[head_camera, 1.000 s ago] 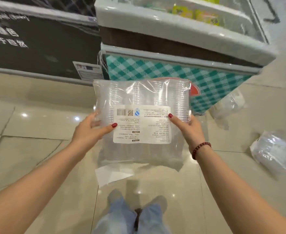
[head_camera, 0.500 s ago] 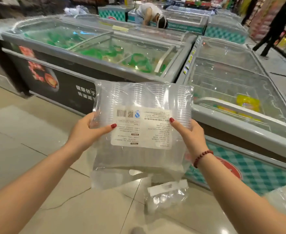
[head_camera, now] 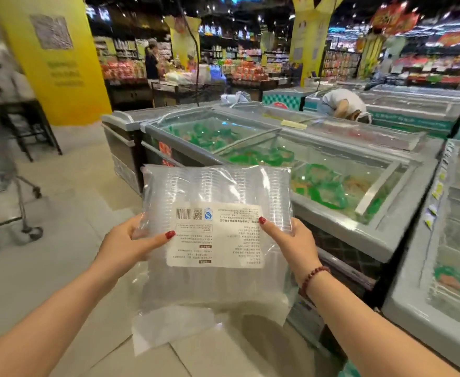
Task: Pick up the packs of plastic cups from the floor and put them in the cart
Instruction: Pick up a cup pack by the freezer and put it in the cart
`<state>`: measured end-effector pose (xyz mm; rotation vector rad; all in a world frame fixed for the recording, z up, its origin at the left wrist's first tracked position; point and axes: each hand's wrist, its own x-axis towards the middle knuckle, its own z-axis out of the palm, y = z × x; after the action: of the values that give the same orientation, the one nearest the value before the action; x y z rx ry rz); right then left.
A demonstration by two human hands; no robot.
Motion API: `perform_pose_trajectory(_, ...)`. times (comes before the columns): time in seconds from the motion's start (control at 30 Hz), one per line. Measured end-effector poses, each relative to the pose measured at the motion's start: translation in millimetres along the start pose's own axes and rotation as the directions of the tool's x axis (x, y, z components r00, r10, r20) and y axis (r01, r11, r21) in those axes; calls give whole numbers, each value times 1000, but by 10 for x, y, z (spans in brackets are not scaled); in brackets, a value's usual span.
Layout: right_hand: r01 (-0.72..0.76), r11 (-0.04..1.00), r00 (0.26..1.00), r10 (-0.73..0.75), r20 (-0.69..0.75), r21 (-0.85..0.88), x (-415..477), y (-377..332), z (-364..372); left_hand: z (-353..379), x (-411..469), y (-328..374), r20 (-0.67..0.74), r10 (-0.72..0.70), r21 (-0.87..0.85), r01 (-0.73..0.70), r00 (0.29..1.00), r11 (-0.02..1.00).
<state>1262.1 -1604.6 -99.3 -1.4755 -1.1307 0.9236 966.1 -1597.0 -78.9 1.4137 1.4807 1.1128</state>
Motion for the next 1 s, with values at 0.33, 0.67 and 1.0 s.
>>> perform_pose_trajectory(0.33, 46, 999, 956, -47, 288, 9, 1221, -269, 1886, -1263, 971, -622, -269, -118, -36, 112, 956, 993)
perform_pose_trajectory(0.67, 96, 995, 902, -97, 421, 24, 2083, -750, 4217, -3036, 2026, -1117, -405, -178, -49, 173, 897, 984)
perform_pose_trajectory(1.0, 127, 989, 789, -145, 597, 73, 2931, -1150, 6297, -4299, 2999, -1636, -613, -225, -92, 215, 757, 972)
